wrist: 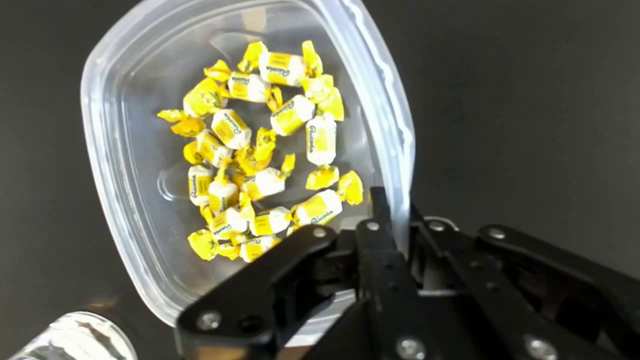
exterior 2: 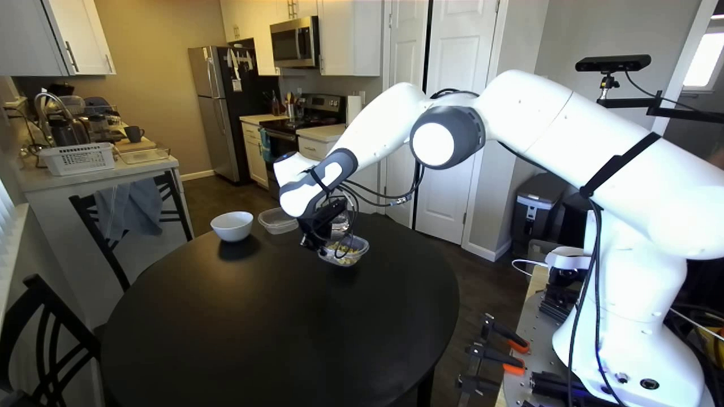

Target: Pick up the clear lunch box with candy in it and pour all the candy on the table

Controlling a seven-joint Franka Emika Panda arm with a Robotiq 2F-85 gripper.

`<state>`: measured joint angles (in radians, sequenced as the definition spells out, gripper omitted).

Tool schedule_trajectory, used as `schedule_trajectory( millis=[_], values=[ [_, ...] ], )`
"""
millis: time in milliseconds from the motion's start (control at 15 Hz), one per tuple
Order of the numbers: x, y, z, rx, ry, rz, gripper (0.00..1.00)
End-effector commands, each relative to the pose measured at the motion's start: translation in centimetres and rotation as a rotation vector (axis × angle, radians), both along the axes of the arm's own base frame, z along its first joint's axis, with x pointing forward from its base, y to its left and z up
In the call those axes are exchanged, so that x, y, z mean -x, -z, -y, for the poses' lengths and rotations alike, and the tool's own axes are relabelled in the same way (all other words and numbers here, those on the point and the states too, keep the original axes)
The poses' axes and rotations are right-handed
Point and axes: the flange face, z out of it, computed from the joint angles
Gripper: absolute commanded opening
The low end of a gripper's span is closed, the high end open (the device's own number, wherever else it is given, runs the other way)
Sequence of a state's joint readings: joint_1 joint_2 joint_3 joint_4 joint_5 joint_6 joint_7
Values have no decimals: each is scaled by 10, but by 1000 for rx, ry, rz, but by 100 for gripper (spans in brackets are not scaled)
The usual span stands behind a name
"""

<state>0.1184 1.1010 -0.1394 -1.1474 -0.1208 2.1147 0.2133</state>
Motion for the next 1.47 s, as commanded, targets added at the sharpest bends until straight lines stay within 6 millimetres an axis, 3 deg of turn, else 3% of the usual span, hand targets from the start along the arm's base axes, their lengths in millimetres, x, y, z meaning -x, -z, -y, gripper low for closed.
schedule_trajectory(
  millis=[0, 267, 467, 667, 1133, 1400],
  values=[
    [18, -53, -52, -173, -74, -38, 1],
    [38, -101, -105, -345, -161, -70, 1],
    [48, -124, -120, -466, -200, -144, 1],
    [50, -128, -109, -581, -244, -226, 1],
    [65, -103, -65, -775, -431, -447, 1],
    [71, -96, -75, -859, -517, -622, 1]
  ],
)
